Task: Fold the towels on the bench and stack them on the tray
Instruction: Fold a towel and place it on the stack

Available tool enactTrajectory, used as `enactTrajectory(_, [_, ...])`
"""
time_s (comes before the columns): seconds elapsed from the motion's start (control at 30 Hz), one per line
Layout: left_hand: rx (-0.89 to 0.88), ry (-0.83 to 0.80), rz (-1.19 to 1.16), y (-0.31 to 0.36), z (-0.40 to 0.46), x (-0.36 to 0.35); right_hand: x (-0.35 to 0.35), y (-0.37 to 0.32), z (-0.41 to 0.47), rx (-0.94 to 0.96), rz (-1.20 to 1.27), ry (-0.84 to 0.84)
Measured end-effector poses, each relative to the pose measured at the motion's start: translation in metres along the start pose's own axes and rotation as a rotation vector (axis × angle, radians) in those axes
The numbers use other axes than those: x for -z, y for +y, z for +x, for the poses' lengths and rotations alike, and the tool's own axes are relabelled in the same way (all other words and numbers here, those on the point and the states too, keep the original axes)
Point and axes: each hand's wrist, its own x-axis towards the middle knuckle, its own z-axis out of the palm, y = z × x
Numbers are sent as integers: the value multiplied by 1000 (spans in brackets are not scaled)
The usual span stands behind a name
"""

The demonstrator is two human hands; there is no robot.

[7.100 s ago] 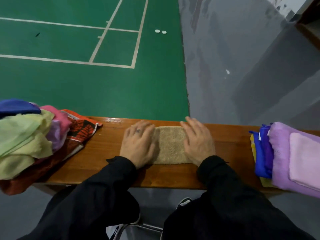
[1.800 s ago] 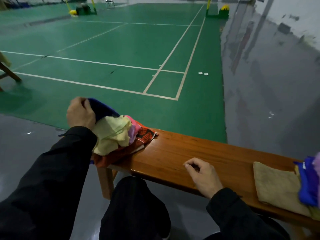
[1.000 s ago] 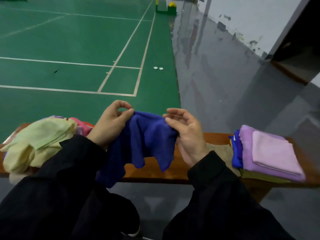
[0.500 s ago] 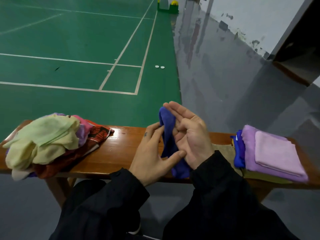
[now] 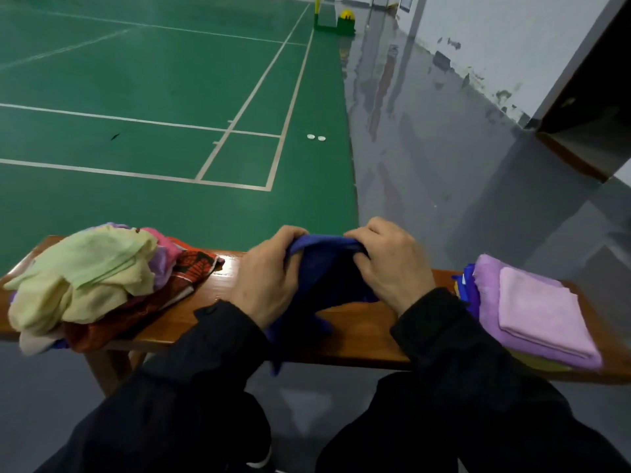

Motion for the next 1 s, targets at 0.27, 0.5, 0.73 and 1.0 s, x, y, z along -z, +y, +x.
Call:
enactTrajectory(0.27, [50, 128, 212, -44, 93, 49, 23, 42, 69, -210, 49, 88])
enactTrajectory(0.5, [-114, 207, 101, -47, 96, 74, 63, 42, 60, -172, 299, 319])
enactTrajectory(0.73, [-22, -342, 175, -105, -43, 11, -30, 53, -67, -353, 419, -130])
enactTrajectory(1.0, [-63, -728, 369, -152, -131, -19, -109, 52, -151, -251, 230, -590])
